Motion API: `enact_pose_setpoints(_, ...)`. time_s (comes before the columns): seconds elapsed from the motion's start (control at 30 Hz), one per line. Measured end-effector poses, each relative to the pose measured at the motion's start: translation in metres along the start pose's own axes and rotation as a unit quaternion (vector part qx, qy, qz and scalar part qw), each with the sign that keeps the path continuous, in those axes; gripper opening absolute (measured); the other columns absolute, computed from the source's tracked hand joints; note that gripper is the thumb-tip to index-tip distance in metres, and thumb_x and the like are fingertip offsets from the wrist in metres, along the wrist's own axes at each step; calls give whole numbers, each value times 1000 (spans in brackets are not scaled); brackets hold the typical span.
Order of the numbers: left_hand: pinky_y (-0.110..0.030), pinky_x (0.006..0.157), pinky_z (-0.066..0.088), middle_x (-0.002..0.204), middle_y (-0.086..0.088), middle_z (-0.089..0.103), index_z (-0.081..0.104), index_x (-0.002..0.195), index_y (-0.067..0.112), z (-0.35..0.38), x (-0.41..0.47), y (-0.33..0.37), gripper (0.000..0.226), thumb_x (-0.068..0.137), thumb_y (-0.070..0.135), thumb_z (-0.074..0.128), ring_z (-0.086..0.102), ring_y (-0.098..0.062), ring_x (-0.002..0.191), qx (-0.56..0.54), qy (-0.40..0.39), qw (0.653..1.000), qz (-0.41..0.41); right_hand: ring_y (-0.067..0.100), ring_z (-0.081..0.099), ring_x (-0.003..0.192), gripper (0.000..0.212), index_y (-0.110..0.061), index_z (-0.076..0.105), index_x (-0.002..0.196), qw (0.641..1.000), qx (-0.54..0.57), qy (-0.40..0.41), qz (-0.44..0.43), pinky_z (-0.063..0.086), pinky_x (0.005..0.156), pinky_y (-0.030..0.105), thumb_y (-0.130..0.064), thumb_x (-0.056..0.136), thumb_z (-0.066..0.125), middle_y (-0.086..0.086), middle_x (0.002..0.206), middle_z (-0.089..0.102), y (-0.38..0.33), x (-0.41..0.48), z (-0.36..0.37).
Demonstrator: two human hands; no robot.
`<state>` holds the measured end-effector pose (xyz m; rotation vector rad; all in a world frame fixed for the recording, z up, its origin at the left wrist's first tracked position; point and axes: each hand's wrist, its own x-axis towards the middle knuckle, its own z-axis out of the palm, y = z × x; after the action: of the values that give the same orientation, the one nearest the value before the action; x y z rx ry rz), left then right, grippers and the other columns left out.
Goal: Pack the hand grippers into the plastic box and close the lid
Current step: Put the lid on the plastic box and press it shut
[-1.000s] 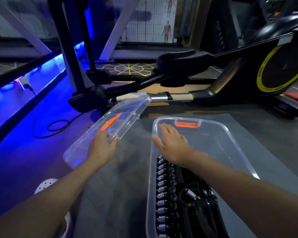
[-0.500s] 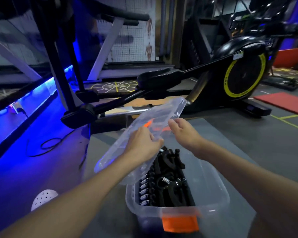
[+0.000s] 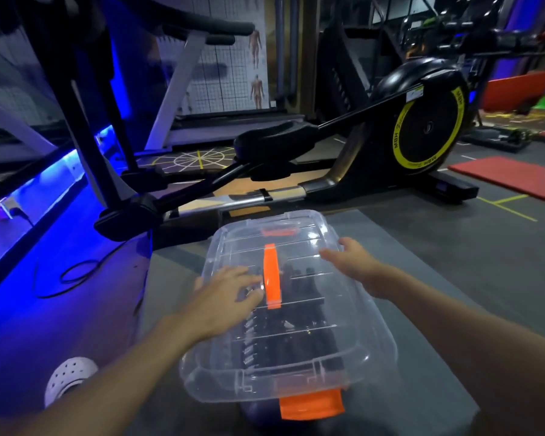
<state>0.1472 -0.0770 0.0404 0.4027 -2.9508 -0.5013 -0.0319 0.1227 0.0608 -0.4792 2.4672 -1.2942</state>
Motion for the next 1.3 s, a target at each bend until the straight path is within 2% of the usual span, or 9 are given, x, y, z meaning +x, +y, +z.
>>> enact_pose_setpoints(0.1,-59,117,-5,159,18,22,41,138,52,17,-6,-11,49,93,64,28,12,-6,148,14,-23,999,19,35,31,136,65,-17,35,146,979,-202,19,-9,32,110,49,-37,88,60,15,144,36,10,2,2)
enact_pose_setpoints(0.4,-60,114,-13,162,15,8,29,146,48,25,-1,22,55,94,65,23,0,-12,150,52,-58,996,36,34,25,140,54,-14,30,148,957,-289,-19,-18,26,113,54,-26,97,46,9,155,24,37,0,-15)
enact_pose_setpoints(0.53,-61,115,-11,162,14,7,27,147,47,27,-4,25,56,95,65,23,0,-14,150,65,-52,996,45,31,27,141,58,-15,31,148,949,-310,-39,-31,28,112,53,-34,96,49,7,156,24,48,-9,-20)
enact_pose_setpoints(0.73,-56,118,-4,146,22,43,60,124,42,24,-23,18,39,93,53,39,23,-4,144,-64,20,995,77,22,25,146,58,-17,36,148,919,-362,-80,-135,22,118,41,-44,98,47,5,157,28,33,-59,-11)
enact_pose_setpoints(0.9,-63,115,-4,151,23,34,52,131,46,31,-49,23,45,91,56,35,16,-5,146,-3,10,997,73,9,32,138,64,-21,30,150,904,-293,-217,-225,21,108,14,-46,95,52,-2,153,34,21,-126,0)
enact_pose_setpoints(1.0,-61,116,0,149,22,38,55,129,42,32,-54,32,39,95,47,40,22,-5,144,13,44,998,42,11,2,149,96,-30,8,155,845,-410,-209,-271,1,120,29,-69,81,57,-3,163,5,36,-142,10)
enact_pose_setpoints(1.1,-53,117,5,140,19,51,65,118,38,37,-58,32,49,87,55,31,32,-3,139,-22,87,995,40,16,-7,150,115,-32,1,154,799,-493,-189,-289,-3,121,43,-80,67,59,-1,163,-6,48,-143,16)
enact_pose_setpoints(1.2,-51,117,-1,142,20,48,62,120,41,38,-62,24,57,84,65,25,30,-1,140,-39,59,995,74,17,-1,150,111,-33,6,154,787,-500,-162,-325,2,121,43,-77,67,59,-2,163,0,51,-143,17)
enact_pose_setpoints(1.3,-46,118,-7,150,19,37,51,132,45,31,-73,20,60,83,73,30,20,2,143,-15,-10,989,144,17,13,149,88,-32,20,152,811,-450,-142,-346,13,121,46,-62,79,60,-2,161,15,56,-139,17)
